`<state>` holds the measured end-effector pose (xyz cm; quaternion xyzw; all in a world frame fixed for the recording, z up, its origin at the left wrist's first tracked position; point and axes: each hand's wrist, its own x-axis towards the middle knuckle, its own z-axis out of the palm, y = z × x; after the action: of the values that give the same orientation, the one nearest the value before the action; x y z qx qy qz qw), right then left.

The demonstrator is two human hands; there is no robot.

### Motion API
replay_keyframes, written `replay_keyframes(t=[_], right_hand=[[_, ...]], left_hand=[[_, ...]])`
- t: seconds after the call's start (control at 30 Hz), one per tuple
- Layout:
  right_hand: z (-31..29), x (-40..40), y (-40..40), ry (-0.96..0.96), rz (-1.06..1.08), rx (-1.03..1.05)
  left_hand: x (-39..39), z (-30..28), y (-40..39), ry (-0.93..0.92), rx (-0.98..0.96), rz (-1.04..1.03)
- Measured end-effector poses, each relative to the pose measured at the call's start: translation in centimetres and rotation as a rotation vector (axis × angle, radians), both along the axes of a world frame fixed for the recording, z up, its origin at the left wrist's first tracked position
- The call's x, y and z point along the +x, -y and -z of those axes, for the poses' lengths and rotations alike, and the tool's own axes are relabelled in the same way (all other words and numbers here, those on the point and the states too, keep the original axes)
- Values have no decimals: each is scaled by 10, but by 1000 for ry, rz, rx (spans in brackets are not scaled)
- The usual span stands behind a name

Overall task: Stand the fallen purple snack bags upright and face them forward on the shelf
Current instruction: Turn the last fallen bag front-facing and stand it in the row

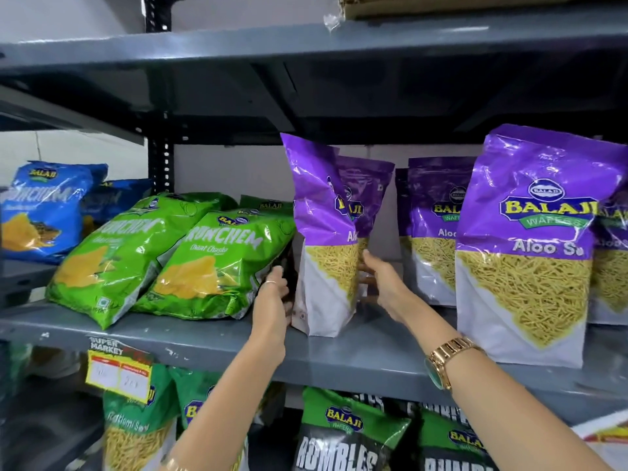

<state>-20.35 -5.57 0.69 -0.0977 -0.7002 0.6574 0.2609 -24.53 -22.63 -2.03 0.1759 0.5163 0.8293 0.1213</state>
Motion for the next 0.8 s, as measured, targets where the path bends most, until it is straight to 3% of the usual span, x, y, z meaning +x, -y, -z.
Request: replay_keyframes(t=[0.17,0.33,0.57,0.67,0.8], right_hand=[[1,5,2,63,-64,13],[-2,20,8,22,-74,131],[1,22,5,-137,70,-14],[6,23,6,-98,42,4],[13,32,14,54,-39,2]], left_hand=[[6,9,-2,-356,-286,59],[-4,-1,-2,-421,-329,133],[-40,-2,-7,-387,-418,238],[-44,0,-9,-445,-543,103],[-35,0,-7,-514,-627,80]])
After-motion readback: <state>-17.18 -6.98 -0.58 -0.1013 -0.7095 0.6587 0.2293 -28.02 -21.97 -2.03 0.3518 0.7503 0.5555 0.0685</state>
